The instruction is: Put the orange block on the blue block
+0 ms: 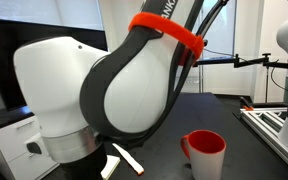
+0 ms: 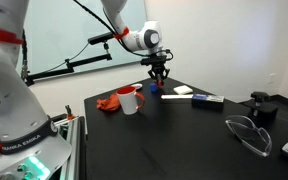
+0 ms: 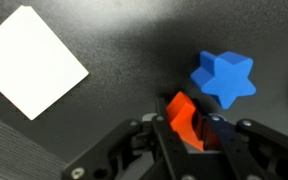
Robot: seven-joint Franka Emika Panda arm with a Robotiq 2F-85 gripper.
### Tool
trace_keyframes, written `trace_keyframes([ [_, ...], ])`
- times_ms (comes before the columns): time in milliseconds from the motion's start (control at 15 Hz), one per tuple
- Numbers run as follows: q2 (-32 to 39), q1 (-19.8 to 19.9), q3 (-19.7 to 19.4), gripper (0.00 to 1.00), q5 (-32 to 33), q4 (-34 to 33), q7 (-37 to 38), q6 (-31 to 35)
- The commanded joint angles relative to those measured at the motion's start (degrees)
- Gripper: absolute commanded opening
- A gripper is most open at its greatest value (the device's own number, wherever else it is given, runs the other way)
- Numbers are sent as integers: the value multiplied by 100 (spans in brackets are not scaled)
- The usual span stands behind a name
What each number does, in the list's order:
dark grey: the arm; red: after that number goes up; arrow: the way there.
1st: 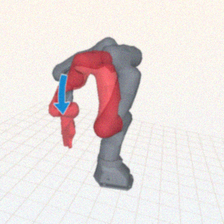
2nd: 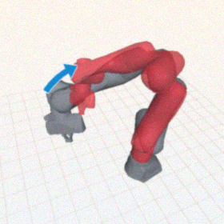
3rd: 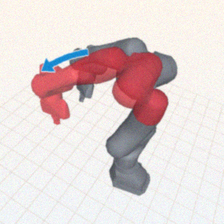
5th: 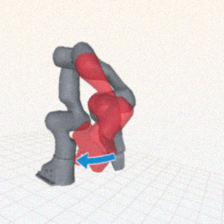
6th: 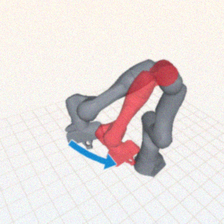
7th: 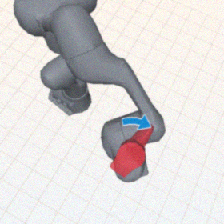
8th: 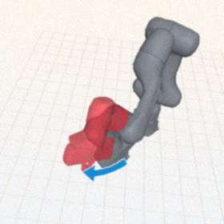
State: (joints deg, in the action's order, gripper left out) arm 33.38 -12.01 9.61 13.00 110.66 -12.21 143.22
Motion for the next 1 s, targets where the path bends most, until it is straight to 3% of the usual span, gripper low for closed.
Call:
trace_keyframes([
  [0, -566, 76, 12, 7, -32, 518, -21, 97],
  [933, -1042, 100, 37, 7, -52, 1045, -42, 62],
])
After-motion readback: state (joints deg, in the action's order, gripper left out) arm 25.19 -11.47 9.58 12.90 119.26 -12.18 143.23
